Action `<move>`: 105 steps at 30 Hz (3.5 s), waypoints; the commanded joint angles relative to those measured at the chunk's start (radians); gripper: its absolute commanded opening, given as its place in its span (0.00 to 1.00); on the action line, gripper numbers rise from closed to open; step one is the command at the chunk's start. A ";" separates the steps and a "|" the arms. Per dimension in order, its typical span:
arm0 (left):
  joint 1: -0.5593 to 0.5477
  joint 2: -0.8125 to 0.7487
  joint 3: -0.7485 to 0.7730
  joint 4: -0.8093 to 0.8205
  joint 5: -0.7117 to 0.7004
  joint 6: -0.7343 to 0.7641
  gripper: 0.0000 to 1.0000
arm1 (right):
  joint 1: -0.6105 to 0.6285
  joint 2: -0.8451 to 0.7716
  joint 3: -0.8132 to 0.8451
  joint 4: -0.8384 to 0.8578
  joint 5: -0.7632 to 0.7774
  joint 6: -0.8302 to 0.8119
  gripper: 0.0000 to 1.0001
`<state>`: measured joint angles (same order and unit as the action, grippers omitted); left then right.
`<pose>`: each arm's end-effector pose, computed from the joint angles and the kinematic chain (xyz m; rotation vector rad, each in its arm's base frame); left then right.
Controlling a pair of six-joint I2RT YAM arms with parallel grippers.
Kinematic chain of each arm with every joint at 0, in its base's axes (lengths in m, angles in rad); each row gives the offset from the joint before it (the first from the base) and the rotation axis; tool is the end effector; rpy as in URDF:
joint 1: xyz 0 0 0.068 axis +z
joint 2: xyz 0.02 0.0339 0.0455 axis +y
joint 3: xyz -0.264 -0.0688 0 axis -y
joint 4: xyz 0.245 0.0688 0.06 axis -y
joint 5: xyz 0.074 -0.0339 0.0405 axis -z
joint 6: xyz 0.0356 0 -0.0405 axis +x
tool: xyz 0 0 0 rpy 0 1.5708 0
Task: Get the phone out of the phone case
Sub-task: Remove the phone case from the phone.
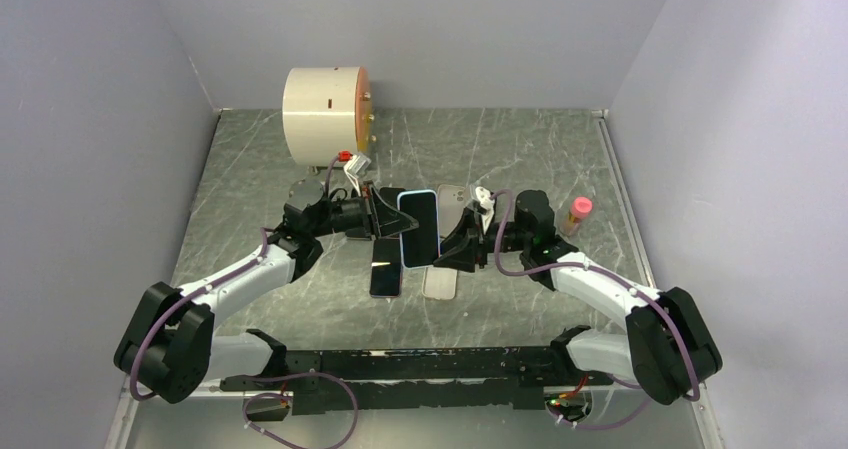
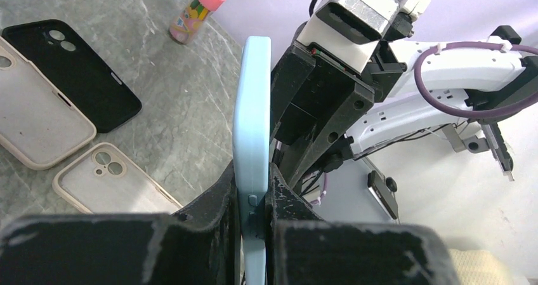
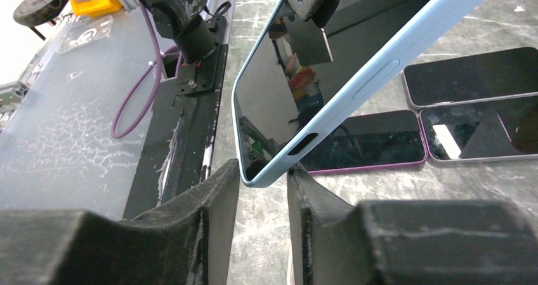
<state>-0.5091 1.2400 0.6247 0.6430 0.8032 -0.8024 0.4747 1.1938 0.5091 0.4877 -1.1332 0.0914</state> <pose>0.2212 -0.1528 0.2735 0.4736 1.7449 -1.5965 0.1969 0.1374 0.2331 -1.1609 1.4576 1.3876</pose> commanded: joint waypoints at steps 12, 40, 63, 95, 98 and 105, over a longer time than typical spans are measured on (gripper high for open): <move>0.004 -0.043 0.072 -0.025 0.003 0.000 0.03 | 0.070 -0.050 0.010 0.051 -0.004 -0.226 0.12; 0.004 0.003 0.115 0.011 0.186 -0.144 0.03 | 0.110 0.030 0.105 0.057 0.081 -0.475 0.00; -0.001 -0.030 0.022 0.075 0.118 -0.188 0.03 | 0.075 0.125 0.014 0.694 0.448 0.023 0.00; -0.001 -0.145 -0.073 0.203 -0.570 -0.242 0.02 | 0.310 0.241 -0.301 1.184 0.997 0.596 0.77; -0.001 -0.152 -0.075 0.239 -0.576 -0.260 0.02 | 0.325 0.297 -0.276 1.225 0.986 0.629 0.77; -0.003 -0.119 -0.087 0.351 -0.570 -0.323 0.02 | 0.355 0.310 -0.206 1.226 0.972 0.628 0.77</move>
<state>-0.5083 1.1275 0.5327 0.7990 0.2478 -1.0595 0.8162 1.5169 0.2440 1.4757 -0.1722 0.6930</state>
